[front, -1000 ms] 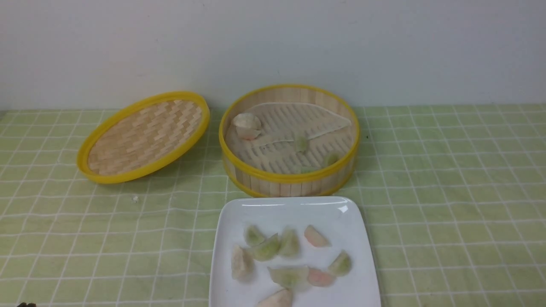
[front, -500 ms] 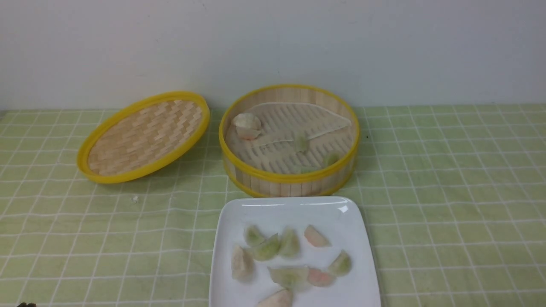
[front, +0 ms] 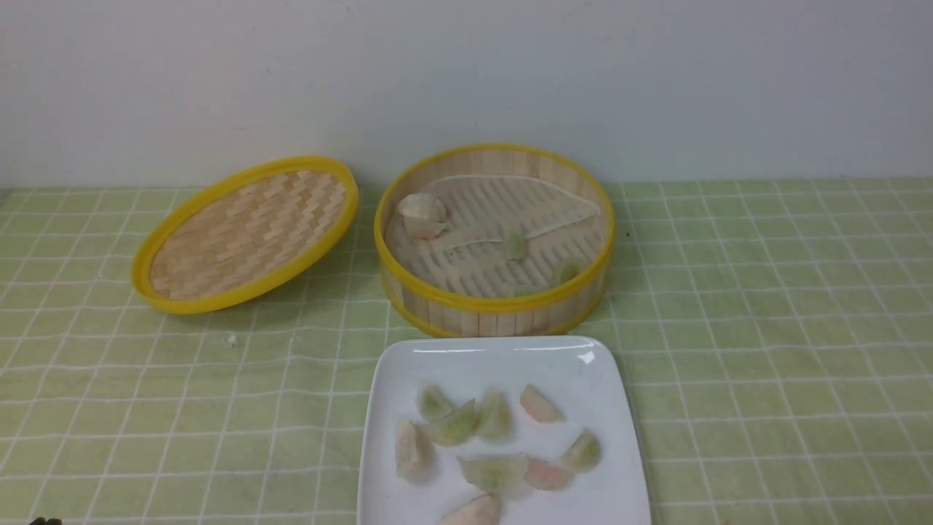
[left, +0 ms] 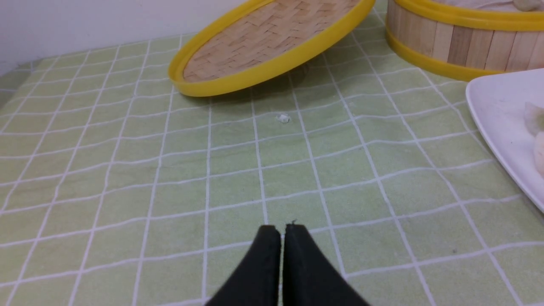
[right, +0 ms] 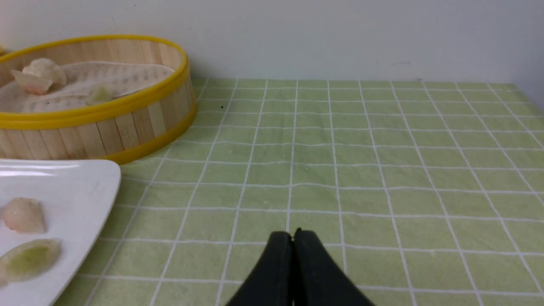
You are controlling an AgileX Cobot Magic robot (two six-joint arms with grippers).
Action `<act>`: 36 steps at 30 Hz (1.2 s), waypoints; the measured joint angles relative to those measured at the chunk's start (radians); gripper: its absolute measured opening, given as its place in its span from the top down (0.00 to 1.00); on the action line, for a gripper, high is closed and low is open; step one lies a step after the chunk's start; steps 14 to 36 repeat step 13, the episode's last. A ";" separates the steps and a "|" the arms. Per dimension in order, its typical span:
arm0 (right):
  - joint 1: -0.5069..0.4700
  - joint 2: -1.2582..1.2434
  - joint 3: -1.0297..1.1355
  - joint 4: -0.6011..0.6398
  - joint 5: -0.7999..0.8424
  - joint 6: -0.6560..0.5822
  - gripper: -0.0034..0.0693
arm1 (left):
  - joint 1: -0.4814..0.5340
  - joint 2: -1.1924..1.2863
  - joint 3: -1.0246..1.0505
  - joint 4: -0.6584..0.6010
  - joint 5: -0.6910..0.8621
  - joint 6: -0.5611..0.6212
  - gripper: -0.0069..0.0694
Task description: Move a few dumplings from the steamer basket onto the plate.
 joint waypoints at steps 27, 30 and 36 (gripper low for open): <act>0.000 0.000 0.000 0.000 0.000 0.000 0.97 | 0.000 0.000 0.000 0.000 0.000 0.000 0.92; 0.000 0.000 0.000 0.000 0.000 0.000 0.97 | 0.000 0.000 0.000 0.000 0.000 0.000 0.92; 0.000 0.000 0.000 0.000 0.000 0.000 0.97 | 0.000 0.000 0.000 0.000 0.000 0.000 0.92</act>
